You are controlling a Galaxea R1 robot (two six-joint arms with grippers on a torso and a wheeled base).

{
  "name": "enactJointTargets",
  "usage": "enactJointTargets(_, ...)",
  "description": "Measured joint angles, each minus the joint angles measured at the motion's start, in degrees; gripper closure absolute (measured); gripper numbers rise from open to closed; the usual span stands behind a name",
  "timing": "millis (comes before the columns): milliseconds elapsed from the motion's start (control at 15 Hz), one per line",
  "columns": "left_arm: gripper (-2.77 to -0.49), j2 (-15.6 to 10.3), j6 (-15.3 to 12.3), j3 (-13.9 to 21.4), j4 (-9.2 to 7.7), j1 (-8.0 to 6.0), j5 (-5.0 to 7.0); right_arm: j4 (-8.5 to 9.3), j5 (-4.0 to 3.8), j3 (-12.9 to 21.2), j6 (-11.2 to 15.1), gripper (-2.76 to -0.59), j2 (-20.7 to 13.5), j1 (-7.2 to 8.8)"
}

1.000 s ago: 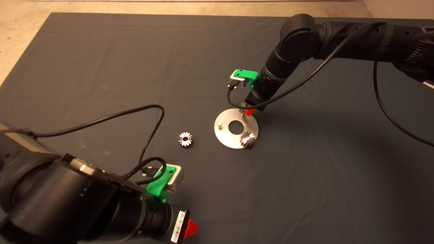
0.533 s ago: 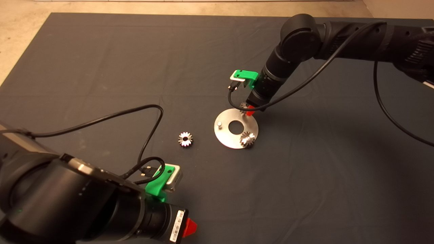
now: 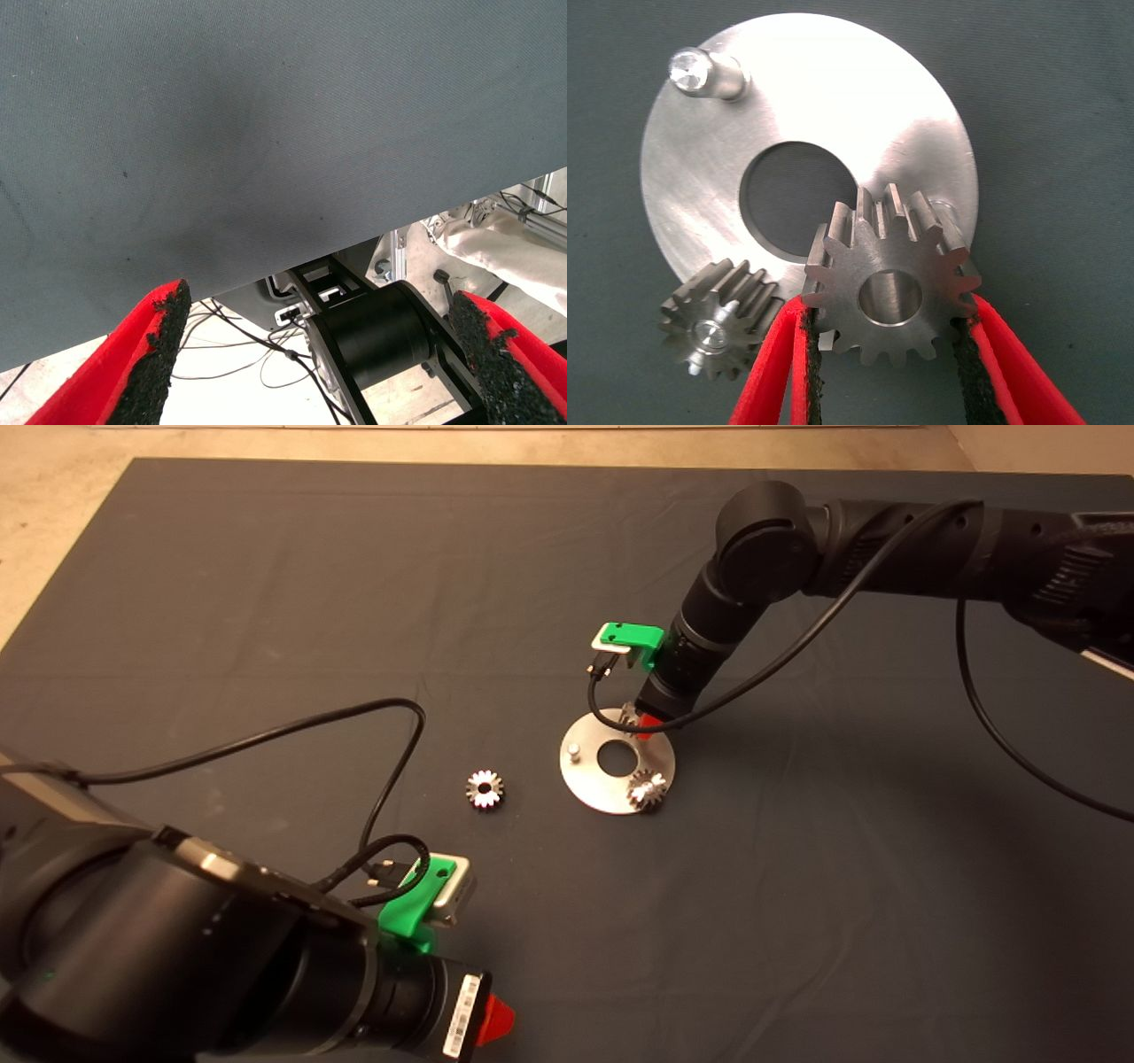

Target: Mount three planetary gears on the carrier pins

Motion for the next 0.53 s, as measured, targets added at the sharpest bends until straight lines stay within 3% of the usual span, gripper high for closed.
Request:
enactJointTargets(267, -2.07, 0.0, 0.0, 0.0, -0.01, 0.01, 0.0, -0.17, -0.07, -3.0, -1.7, -0.81, 0.1, 0.0)
enactJointTargets(533, -2.07, 0.0, 0.0, 0.0, 0.0, 0.01, 0.0, -0.23, -0.07, -3.2, -1.8, -0.81, 0.1, 0.0)
